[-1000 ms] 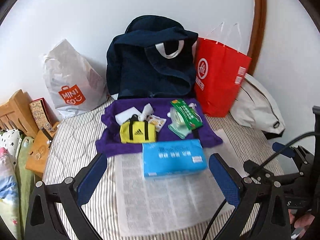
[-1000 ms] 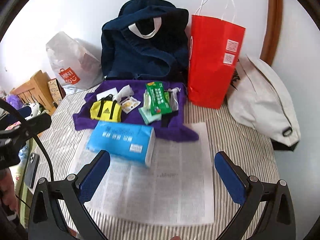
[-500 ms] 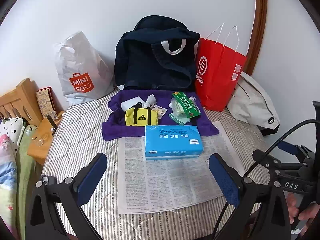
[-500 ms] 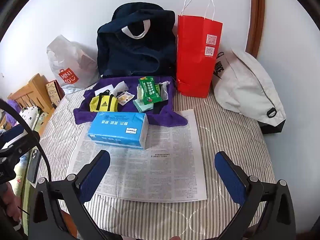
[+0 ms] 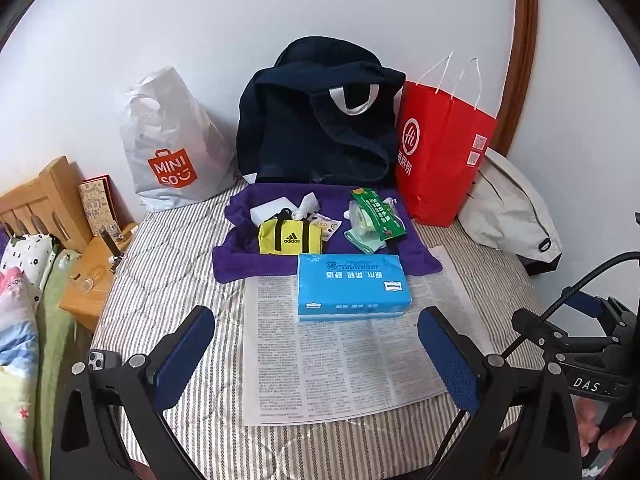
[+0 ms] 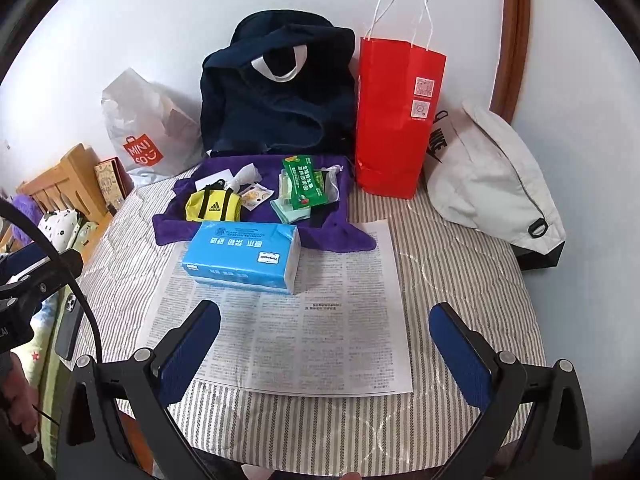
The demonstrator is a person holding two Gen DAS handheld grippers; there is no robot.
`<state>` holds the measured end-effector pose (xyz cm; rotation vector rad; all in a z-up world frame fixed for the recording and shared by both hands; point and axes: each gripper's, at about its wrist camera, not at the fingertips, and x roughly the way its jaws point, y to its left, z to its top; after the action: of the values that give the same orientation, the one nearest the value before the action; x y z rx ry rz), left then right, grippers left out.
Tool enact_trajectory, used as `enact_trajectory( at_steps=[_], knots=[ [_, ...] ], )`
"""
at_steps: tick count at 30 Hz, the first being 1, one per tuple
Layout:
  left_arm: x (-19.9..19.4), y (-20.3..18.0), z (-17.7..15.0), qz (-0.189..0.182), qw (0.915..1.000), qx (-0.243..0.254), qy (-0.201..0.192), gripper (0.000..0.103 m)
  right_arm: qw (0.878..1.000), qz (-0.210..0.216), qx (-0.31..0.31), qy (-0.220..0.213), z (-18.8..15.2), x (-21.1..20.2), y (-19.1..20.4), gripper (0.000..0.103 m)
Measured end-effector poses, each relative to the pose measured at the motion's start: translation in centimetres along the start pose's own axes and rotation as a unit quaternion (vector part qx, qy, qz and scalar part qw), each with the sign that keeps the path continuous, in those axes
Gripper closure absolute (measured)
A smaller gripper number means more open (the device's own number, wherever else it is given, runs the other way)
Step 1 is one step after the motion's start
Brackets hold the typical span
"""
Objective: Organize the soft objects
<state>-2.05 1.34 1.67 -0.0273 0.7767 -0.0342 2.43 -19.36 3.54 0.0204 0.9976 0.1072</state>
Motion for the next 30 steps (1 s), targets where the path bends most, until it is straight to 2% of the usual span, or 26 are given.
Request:
enact_trajectory(
  at_steps=[30],
  knots=[
    [-0.3,-0.1,-0.4,0.003,1.0,0.005,0.006,0.0,1.0,-0.007,-0.001,-0.004,0.0,-1.0,0.2,0.0]
  ],
)
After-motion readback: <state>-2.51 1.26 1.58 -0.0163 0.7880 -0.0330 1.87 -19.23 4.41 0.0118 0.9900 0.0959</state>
